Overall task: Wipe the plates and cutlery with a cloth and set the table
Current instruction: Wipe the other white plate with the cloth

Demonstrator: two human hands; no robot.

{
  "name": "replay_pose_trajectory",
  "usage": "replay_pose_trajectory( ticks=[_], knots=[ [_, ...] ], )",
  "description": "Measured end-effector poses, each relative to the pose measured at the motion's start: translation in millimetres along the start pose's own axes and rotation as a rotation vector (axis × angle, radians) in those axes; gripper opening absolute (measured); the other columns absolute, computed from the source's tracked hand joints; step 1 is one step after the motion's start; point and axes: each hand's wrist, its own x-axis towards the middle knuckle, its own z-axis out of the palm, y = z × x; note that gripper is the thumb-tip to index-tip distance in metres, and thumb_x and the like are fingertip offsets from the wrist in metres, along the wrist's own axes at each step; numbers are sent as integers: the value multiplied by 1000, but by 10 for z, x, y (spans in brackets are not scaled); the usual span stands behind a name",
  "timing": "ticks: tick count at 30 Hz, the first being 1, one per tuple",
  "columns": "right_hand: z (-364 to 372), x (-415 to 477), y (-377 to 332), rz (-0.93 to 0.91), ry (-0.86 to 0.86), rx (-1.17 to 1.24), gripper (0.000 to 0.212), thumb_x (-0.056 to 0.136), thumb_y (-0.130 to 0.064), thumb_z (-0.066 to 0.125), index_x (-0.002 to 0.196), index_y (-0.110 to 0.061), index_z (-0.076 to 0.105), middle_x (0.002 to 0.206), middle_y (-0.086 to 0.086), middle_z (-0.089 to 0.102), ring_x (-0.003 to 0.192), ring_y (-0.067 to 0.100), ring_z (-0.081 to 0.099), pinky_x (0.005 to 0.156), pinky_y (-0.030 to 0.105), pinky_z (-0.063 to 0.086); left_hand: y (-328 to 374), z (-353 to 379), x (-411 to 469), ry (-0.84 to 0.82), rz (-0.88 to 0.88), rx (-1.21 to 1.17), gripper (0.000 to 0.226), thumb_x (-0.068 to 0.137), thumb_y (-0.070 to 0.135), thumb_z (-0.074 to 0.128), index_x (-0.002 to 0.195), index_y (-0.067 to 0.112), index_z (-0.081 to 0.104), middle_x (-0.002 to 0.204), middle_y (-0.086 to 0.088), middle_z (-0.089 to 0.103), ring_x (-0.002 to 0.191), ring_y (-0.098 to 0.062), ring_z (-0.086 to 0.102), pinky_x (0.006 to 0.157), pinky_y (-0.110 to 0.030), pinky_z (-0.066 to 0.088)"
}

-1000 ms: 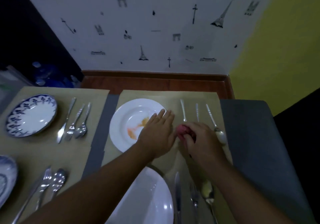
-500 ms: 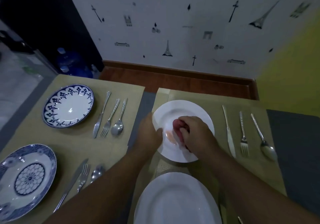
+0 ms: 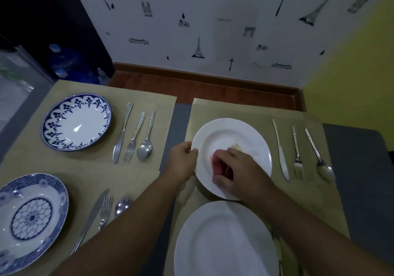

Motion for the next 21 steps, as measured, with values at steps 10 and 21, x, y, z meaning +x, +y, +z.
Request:
replay_pose_trajectory(
  ticks=[10, 21],
  knots=[
    [-163, -93, -99, -130, 249, 2, 18, 87, -9, 66, 102, -16, 73, 104, 3, 72, 95, 22, 62, 87, 28, 48, -95, 3, -734, 1, 114, -85, 26, 95, 9, 52, 90, 19, 75, 90, -18, 73, 83, -34, 71, 68, -53, 60],
    [-124, -659, -297, -189, 234, 14, 18, 88, -17, 66, 102, -24, 74, 103, -3, 70, 91, 18, 57, 86, 31, 51, -35, 85, -1104, 19, 160, -197, 27, 99, 10, 52, 93, 21, 75, 89, -14, 75, 78, -26, 70, 59, -36, 58]
  ],
)
